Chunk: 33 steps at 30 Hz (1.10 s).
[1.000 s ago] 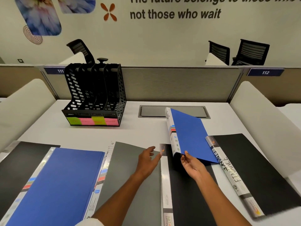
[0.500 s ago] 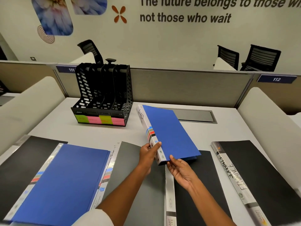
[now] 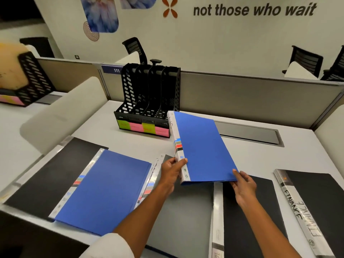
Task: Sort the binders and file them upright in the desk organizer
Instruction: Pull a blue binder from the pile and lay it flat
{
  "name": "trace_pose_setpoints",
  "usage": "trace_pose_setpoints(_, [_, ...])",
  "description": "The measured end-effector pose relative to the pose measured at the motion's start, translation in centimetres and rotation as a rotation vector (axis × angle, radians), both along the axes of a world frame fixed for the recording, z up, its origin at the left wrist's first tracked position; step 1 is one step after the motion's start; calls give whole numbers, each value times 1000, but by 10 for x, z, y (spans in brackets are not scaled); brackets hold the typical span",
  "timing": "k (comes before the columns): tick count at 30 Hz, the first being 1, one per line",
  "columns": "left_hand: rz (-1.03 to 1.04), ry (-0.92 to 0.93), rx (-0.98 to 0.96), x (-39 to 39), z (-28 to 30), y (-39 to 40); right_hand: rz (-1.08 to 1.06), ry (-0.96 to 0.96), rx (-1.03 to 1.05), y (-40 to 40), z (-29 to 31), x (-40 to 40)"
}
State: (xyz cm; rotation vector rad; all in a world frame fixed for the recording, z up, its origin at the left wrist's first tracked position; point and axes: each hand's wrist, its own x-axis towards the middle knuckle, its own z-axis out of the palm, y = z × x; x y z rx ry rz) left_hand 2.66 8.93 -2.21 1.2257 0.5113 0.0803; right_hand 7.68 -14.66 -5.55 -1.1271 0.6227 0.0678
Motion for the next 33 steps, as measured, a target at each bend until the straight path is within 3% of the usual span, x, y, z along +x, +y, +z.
trace_pose_setpoints(12, [39, -19, 24, -23, 5, 89, 117, -83, -233, 74, 15, -2])
trace_pose_setpoints(21, [-31, -83, 0, -55, 12, 207, 66, -147, -292, 182, 19, -55])
trace_pose_setpoints(33, [-132, -84, 61, -120, -26, 350, 64, -59, -590, 312, 10, -152])
